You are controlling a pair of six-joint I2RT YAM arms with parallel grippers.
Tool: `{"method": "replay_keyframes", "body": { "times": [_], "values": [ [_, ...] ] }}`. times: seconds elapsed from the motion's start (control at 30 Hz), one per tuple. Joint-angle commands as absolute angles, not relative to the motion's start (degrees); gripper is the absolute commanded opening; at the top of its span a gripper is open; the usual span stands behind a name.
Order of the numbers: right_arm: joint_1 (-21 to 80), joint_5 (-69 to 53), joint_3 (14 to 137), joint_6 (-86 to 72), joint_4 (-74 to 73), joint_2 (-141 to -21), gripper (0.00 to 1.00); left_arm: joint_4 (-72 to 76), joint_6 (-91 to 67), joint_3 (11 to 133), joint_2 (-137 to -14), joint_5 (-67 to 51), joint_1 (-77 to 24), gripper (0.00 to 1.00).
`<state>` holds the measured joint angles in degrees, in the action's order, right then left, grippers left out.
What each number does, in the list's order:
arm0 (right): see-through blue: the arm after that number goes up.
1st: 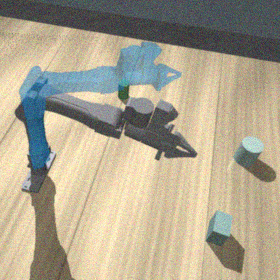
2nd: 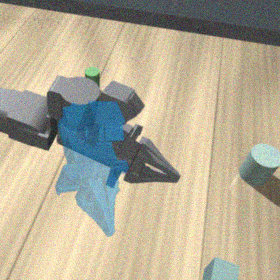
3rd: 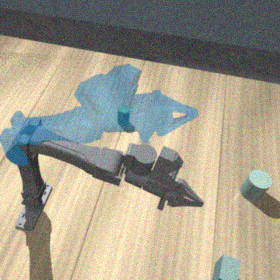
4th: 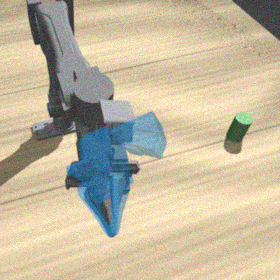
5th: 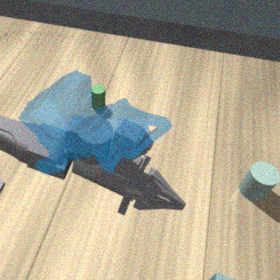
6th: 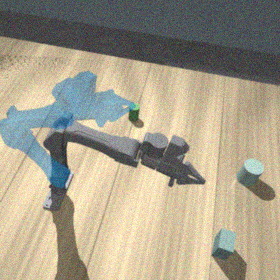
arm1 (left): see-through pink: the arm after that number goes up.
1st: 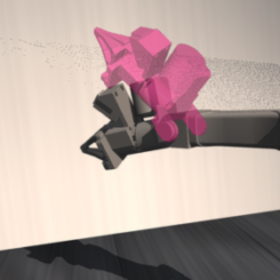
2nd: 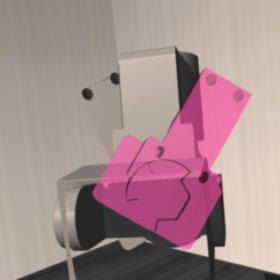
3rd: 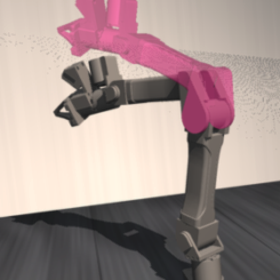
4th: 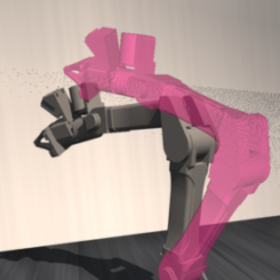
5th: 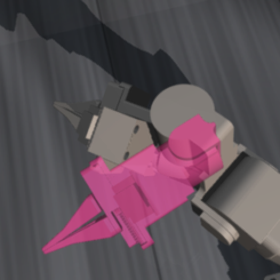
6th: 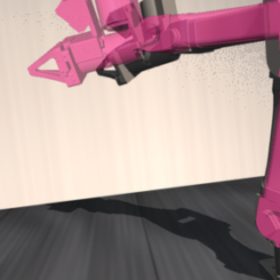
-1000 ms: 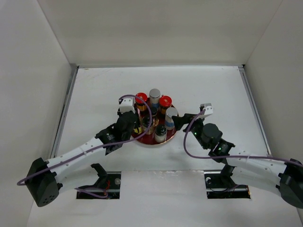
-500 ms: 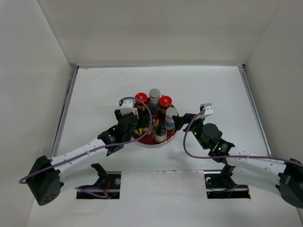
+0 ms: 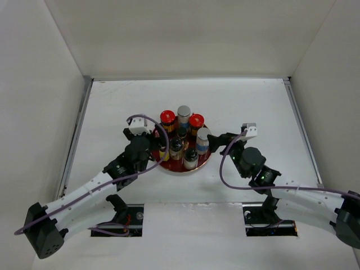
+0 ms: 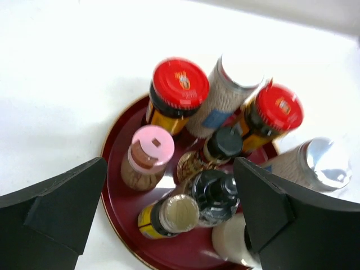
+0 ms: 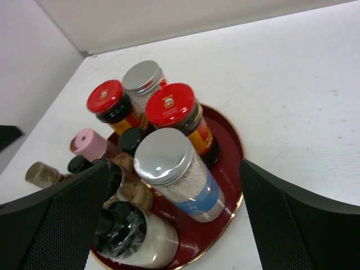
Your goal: Organize the condiment bottles
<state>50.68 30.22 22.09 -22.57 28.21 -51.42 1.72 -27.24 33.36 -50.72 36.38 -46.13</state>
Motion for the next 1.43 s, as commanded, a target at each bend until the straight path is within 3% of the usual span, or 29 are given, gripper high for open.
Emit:
{"method": "replay_keyframes", "body": {
  "times": [0.0, 0.53, 0.83, 1.03, 1.4],
  "values": [
    [51.19, 36.72, 25.66, -20.66, 27.08, -49.75, 1.0, 6.76, -28.91, 31.03, -45.8, 36.21, -44.17, 1.0],
    [50.93, 42.36, 24.7, -26.71, 11.08, -43.78, 1.0, 4.58, -36.83, 20.66, -30.32, 37.27, -38.28, 1.0],
    [49.61, 45.35, 23.12, -26.81, 7.3, -37.97, 1.0, 2.99, -38.93, 20.3, -30.32, 37.62, -35.73, 1.0],
    [49.7, 47.2, 21.8, -27.33, 5.54, -34.72, 1.0, -2.71, -42.71, 19.69, -31.2, 39.29, -28.88, 1.0],
    [49.26, 46.41, 22.94, -26.72, 6.24, -37.88, 1.0, -2.99, -44.56, 21.36, -37.96, 35.07, -23.86, 1.0]
  ]
}}
